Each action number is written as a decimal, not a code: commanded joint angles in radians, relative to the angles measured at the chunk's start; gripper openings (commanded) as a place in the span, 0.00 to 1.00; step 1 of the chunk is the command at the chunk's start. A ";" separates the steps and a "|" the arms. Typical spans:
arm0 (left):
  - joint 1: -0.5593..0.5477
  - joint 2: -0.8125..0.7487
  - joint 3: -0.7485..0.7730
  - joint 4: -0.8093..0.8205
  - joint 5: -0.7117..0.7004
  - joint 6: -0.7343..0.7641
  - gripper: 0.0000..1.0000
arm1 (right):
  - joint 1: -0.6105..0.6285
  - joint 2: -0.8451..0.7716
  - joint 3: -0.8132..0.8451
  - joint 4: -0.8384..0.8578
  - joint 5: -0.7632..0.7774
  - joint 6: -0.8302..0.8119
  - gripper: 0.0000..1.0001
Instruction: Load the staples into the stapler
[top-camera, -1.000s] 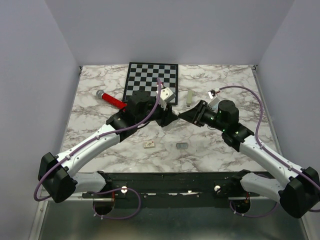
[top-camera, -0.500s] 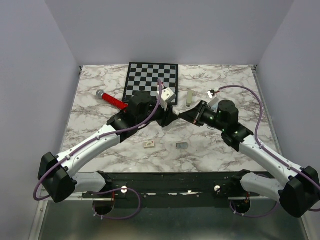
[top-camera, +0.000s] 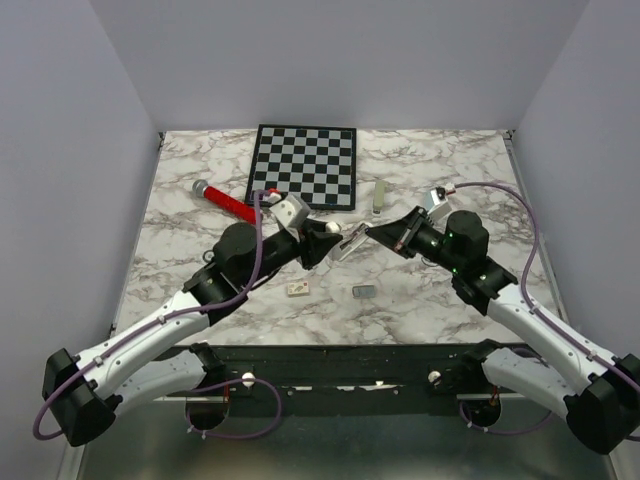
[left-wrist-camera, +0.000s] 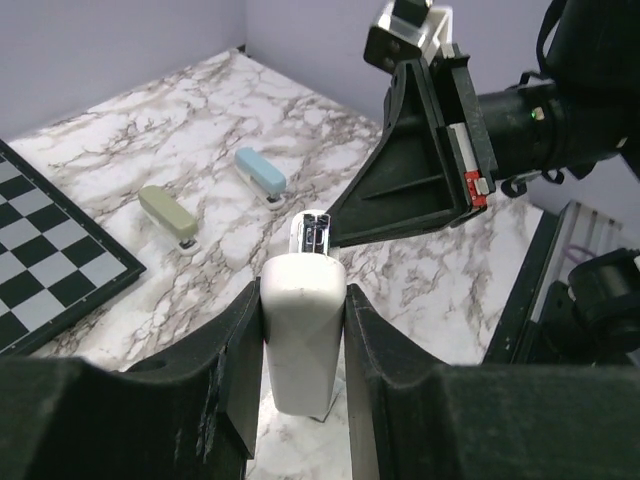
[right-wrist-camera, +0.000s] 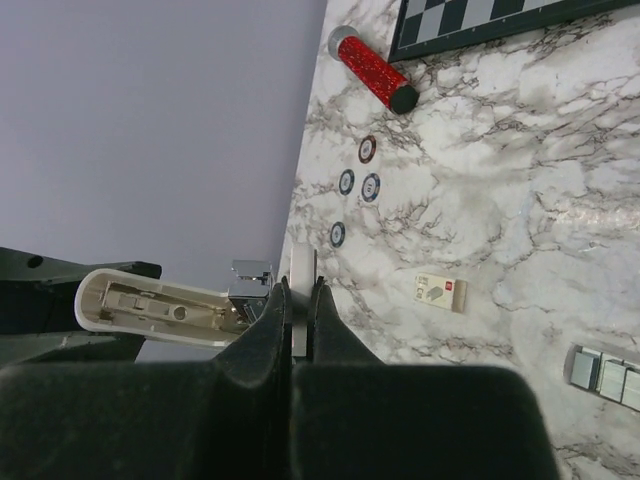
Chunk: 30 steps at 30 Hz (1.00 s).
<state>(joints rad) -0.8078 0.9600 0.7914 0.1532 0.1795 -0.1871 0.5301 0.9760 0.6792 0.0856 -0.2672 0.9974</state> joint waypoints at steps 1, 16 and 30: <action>0.004 -0.104 -0.125 0.155 -0.252 -0.172 0.00 | -0.041 -0.075 -0.085 0.193 0.069 0.125 0.01; -0.036 -0.213 -0.379 0.318 -0.502 -0.615 0.00 | -0.044 -0.168 -0.260 0.467 0.198 0.236 0.01; -0.246 -0.161 -0.285 0.382 -0.638 -0.347 0.00 | -0.044 -0.116 -0.195 0.143 0.407 0.225 0.00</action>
<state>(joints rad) -1.0344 0.8043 0.4385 0.5079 -0.3161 -0.6388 0.5117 0.8238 0.4309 0.2676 -0.0383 1.2419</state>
